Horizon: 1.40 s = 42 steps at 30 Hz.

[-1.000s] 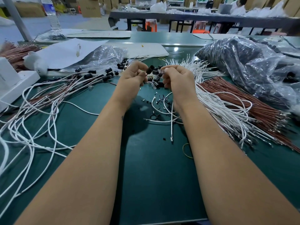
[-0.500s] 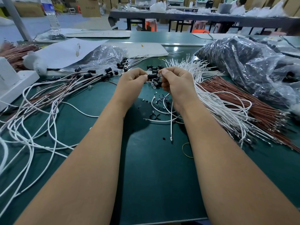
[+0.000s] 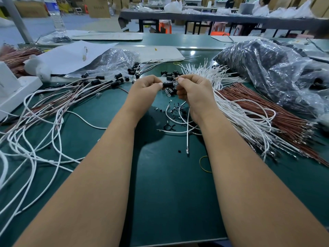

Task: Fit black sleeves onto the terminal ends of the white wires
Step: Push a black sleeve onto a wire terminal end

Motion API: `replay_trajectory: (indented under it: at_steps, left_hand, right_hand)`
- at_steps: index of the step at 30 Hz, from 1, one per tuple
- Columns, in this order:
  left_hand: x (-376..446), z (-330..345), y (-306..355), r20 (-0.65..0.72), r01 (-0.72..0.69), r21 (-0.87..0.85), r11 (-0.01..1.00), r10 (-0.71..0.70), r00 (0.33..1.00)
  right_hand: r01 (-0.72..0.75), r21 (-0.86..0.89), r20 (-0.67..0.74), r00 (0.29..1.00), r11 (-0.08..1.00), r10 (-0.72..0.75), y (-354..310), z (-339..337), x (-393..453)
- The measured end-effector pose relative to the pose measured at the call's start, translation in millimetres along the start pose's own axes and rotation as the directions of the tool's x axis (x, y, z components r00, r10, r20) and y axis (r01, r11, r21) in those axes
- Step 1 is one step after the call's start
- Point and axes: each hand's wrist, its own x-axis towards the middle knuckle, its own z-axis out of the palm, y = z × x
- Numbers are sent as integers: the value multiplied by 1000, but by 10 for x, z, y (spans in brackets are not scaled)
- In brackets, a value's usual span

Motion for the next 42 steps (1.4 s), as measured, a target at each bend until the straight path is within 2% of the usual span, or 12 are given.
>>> replay_trajectory:
  at_steps: [8,14,20,25,30,33,35,38,39,40,42]
  left_hand:
    - [-2,-1,0,-5,7,3,1000,-7,1000]
    - [-5,-6,-22,-10,-64,36,997,65,998]
    - [-9,5,-25,14,-114,36,993,114,993]
    - [-9,-10,-56,-25,-84,-12,996,84,996]
    - [-11,4,-57,-48,-55,-53,997,52,997]
    - [8,-9,-61,-66,-44,-39,998,41,997]
    - [28,-29,-72,-102,-26,-17,1000,24,995]
    - [42,-36,-78,-116,-31,-24,999,28,993]
    - [40,-31,-79,-105,-39,-18,999,37,994]
    - [38,-24,-77,-94,-48,1,999,48,994]
    - [29,-7,-75,-69,-79,46,996,82,994]
  right_hand:
    - [32,-33,34,999,999,-31,-17,5,-29]
    - [-7,-80,8,1000,997,7,17,20,-25]
    - [-37,-33,-30,999,999,36,26,17,-26]
    - [30,-24,17,999,999,-30,39,22,-51]
    - [14,-25,17,1000,1000,-14,48,55,-65]
    - [56,-123,-99,993,991,-69,22,78,-22]
    - [93,-274,-118,985,957,-130,17,48,-8]
    - [153,-526,98,988,837,-119,34,39,-67]
    - [158,-567,125,987,809,-105,40,48,-76]
    - [145,-569,111,989,809,-100,37,62,-68]
    - [64,-447,56,998,892,-44,-9,84,-55]
